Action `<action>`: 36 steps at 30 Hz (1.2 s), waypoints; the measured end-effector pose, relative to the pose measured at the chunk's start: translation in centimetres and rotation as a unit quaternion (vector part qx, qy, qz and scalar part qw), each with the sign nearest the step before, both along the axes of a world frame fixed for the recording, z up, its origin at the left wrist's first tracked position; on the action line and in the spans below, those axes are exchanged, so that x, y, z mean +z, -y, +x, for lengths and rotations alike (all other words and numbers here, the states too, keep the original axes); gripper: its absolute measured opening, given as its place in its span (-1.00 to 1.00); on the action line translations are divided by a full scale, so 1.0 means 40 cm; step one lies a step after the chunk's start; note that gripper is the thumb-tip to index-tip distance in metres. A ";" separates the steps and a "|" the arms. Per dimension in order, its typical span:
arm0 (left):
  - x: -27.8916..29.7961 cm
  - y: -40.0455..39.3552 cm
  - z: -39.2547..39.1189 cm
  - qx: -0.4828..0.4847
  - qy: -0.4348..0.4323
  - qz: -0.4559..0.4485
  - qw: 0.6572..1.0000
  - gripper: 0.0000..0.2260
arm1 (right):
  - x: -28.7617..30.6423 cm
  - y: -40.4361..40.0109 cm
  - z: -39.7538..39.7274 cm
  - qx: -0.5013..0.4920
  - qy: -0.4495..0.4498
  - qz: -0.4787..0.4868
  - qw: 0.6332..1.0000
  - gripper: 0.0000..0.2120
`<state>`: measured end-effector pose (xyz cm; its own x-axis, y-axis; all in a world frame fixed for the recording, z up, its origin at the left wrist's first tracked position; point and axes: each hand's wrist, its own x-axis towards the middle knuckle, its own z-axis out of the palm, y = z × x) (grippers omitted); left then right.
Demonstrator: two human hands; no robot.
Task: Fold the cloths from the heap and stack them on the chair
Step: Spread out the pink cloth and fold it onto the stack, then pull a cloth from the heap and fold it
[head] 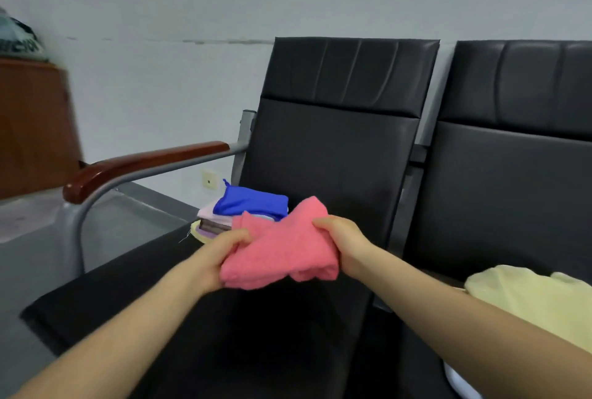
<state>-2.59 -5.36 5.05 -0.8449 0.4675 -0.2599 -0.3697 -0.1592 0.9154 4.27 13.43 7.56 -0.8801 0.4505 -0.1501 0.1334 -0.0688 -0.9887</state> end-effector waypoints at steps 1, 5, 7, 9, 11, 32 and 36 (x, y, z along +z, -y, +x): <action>0.013 0.006 -0.016 -0.006 -0.041 -0.052 0.998 -0.64 | -0.007 0.004 -0.013 0.010 0.007 0.011 1.000 -0.88; 0.133 0.016 -0.151 -0.020 -0.191 -0.176 0.966 -0.82 | 0.026 0.009 -0.146 0.008 -0.067 0.025 0.997 -0.88; 0.193 0.006 -0.247 0.035 -0.282 -0.208 0.936 -0.62 | 0.050 0.006 -0.246 -0.020 -0.109 0.014 0.994 -0.91; 0.221 -0.008 -0.338 0.121 -0.356 -0.263 0.888 -0.47 | 0.051 0.008 -0.337 -0.037 -0.104 0.012 0.994 -0.81; 0.191 -0.029 -0.405 0.151 -0.402 -0.345 0.834 -0.49 | 0.017 0.015 -0.399 -0.041 -0.059 0.056 0.996 -0.59; 0.074 -0.282 0.192 -0.049 -0.383 -0.222 0.895 -0.74 | 0.034 -0.185 0.316 -0.052 0.051 0.252 0.965 -0.88; 0.057 -0.348 0.429 -0.123 -0.261 -0.151 0.945 -0.79 | 0.067 -0.245 0.578 -0.110 0.033 0.207 0.972 -0.84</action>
